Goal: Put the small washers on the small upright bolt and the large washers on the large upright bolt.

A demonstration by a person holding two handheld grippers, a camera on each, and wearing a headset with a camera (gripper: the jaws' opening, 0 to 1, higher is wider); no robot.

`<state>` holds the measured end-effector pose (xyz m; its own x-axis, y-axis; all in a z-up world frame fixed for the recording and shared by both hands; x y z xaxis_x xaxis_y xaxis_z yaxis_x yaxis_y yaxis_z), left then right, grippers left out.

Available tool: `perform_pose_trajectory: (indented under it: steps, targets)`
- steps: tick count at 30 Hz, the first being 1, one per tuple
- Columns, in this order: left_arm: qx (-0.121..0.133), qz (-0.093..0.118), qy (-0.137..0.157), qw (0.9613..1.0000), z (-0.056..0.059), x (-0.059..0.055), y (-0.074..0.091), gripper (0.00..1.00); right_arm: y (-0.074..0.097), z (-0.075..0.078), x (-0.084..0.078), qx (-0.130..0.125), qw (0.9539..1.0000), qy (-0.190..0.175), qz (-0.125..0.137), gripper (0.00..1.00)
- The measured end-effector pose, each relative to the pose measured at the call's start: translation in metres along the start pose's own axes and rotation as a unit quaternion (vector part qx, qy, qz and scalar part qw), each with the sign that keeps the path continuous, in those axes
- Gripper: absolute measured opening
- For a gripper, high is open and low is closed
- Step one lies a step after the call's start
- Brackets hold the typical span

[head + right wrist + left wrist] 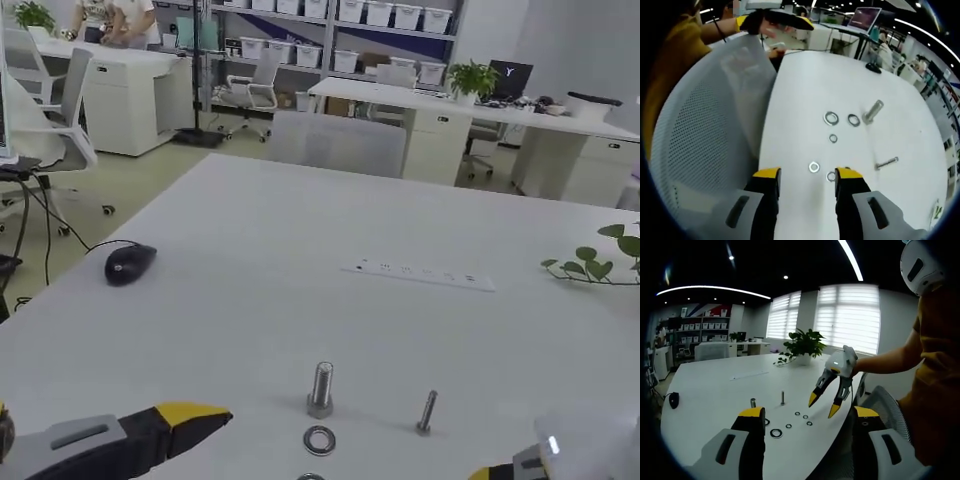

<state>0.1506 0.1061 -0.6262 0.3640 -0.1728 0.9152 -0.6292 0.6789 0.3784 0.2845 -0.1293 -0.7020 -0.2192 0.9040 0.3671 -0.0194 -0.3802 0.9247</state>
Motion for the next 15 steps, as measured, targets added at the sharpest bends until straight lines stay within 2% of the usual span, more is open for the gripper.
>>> perform_pose_trajectory:
  steps: [3,7,10,15]
  targets:
    - [-0.001,0.001,0.001,1.0000,0.000,0.000,0.000,0.70,-0.009,0.001,0.003,0.005,0.9996,0.018,-0.022,0.44]
    - [0.001,0.003,0.002,1.0000,0.000,0.001,0.000,0.70,-0.020,0.000,0.007,0.019,0.9986,0.029,-0.040,0.43]
    - [0.001,0.005,0.002,1.0000,0.001,0.002,0.001,0.70,-0.029,-0.001,0.010,0.027,0.9969,0.043,-0.060,0.41]
    - [0.002,0.008,0.001,1.0000,0.002,0.003,0.002,0.70,-0.035,0.001,0.012,0.033,0.9928,0.072,-0.090,0.38]
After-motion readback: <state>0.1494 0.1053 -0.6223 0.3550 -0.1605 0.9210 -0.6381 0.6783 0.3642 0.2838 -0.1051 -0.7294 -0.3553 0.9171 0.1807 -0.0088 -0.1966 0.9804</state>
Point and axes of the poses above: the centre of the closed fingertips' face, and the gripper's own axes: y roughly backward along the fingers, z roughly to its right, x roughly out of its top, the point moved 9 cm from there along y, roughly backward along the fingers, and after that the axes turned 11 degrees about -z, right-handed, at the moved point
